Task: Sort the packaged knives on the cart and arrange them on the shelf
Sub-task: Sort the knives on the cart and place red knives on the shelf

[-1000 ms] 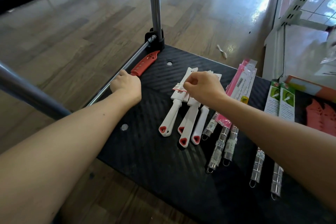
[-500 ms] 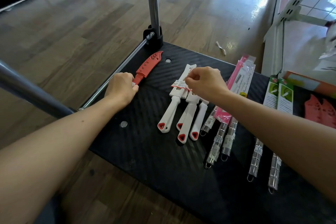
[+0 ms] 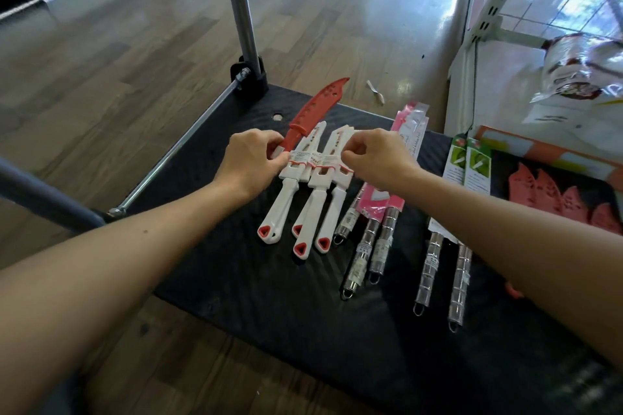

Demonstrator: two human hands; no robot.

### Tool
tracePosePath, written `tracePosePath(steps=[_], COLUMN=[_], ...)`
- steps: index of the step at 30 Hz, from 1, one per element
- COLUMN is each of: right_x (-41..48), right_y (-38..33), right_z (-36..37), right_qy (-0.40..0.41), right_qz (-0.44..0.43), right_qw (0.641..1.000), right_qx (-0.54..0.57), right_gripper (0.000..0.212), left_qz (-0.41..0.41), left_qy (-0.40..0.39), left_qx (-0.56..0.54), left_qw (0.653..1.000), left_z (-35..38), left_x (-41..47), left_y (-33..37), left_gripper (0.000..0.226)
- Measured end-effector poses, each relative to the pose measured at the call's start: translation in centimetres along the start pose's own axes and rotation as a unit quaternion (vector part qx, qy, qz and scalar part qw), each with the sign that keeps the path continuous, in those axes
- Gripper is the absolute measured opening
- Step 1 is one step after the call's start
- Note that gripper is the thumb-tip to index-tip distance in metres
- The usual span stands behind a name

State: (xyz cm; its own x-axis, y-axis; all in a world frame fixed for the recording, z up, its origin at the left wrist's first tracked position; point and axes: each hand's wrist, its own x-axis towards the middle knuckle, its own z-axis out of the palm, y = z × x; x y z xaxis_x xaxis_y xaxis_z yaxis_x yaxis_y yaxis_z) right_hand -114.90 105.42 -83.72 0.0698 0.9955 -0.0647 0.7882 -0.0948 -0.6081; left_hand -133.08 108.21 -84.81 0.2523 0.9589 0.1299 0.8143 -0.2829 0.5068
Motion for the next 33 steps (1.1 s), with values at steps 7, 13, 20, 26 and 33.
tracePosePath(steps=[7,13,20,26,33], right_x=[-2.2,-5.3,-8.2,-10.2,-11.5], right_y=[3.8,8.7,14.1,17.5,20.4], right_z=[-3.3,-8.1,-12.6,-14.2,-14.8], right_qy=[-0.008,0.0,0.016,-0.002,0.003], right_qz=[0.032,0.096,0.168,0.198,0.213], right_qw=[0.998,0.988,0.976,0.971,0.968], right_qx=[-0.061,-0.121,-0.134,-0.137,-0.13], right_gripper=[0.017,0.022,0.025,0.028,0.024], left_qz=[0.017,0.043,0.05,-0.02,-0.036], left_qy=[-0.023,-0.064,-0.102,-0.128,-0.163], left_qx=[-0.035,-0.051,-0.076,-0.098,-0.118], left_qw=[0.999,0.996,0.991,0.987,0.979], left_z=[1.8,5.2,9.8,13.3,15.7], left_x=[-0.4,-1.9,-3.7,-4.1,-4.7], left_y=[6.3,12.8,19.3,22.1,24.8], left_gripper=[0.03,0.026,0.02,0.021,0.017])
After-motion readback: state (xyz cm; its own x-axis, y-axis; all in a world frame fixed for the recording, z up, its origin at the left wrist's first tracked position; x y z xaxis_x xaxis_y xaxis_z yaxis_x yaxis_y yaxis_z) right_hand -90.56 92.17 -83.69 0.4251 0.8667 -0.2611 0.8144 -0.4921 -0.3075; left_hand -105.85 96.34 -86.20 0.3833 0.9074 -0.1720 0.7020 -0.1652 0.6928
